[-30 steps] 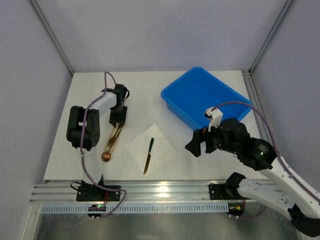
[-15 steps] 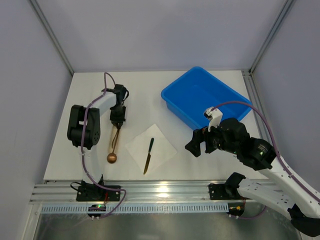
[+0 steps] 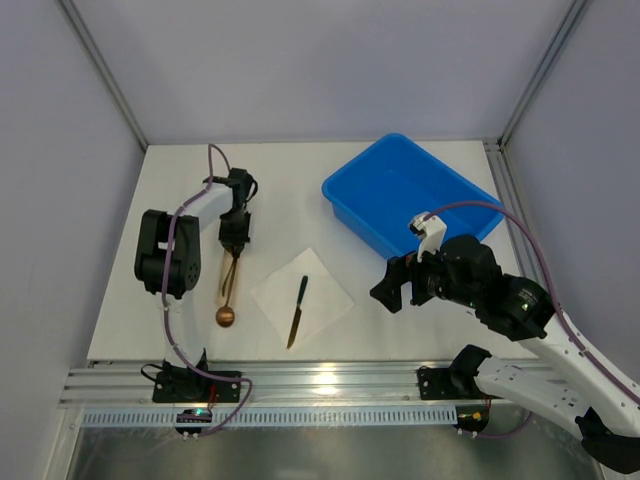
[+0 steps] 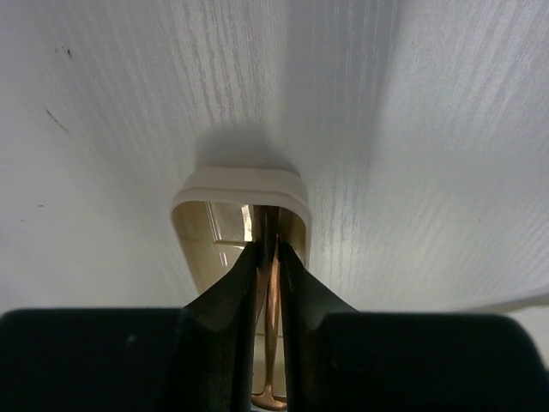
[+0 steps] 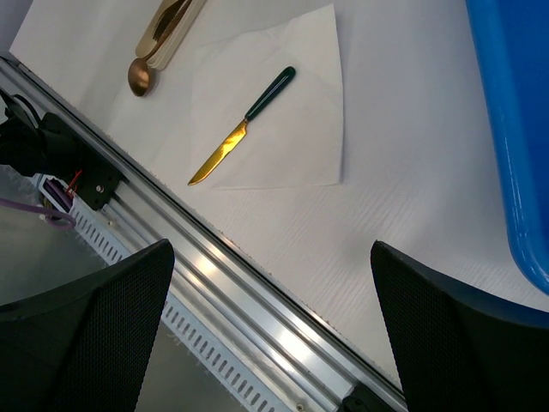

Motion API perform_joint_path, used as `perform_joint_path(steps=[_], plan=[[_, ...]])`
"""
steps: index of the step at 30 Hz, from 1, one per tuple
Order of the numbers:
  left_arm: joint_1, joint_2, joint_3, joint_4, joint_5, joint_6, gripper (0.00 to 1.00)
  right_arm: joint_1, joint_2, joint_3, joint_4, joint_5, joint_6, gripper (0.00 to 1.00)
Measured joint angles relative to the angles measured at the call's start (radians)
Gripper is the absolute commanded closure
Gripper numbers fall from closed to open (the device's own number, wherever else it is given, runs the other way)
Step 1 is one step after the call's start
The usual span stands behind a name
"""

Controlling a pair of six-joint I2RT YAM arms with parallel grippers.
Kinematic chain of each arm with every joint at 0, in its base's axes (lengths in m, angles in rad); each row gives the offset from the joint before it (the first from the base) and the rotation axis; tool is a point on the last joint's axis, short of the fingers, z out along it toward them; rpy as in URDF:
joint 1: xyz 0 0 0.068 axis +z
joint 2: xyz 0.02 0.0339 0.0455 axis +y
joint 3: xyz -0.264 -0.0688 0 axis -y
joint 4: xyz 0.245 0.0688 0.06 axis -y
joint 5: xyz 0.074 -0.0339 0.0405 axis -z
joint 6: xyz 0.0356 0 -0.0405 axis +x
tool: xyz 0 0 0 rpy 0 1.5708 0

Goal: Place the utensils on the paper napkin and roll it up
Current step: Pick up the utensils from the container, then place the utensils on the napkin.

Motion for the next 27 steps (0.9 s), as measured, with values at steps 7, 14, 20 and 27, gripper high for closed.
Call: perform_joint_path(steps=[7,14,20,27], plan=[[0.001,-0.021,0.013,-0.04,-0.056,-0.011,1.0,0.0,0.003,0.007,0.0,0.0,0.0,0.01],[0.004,-0.093,0.027,-0.076,-0.072,-0.021,1.0,0.0,0.004,0.011,0.0,-0.001,0.005,0.01],[0.004,-0.153,0.049,-0.103,-0.04,-0.064,1.0,0.0,0.013,0.012,0.0,-0.003,0.008,0.01],[-0.039,-0.34,-0.102,-0.057,0.12,-0.182,1.0,0.0,0.014,0.013,0.0,-0.002,0.011,0.01]])
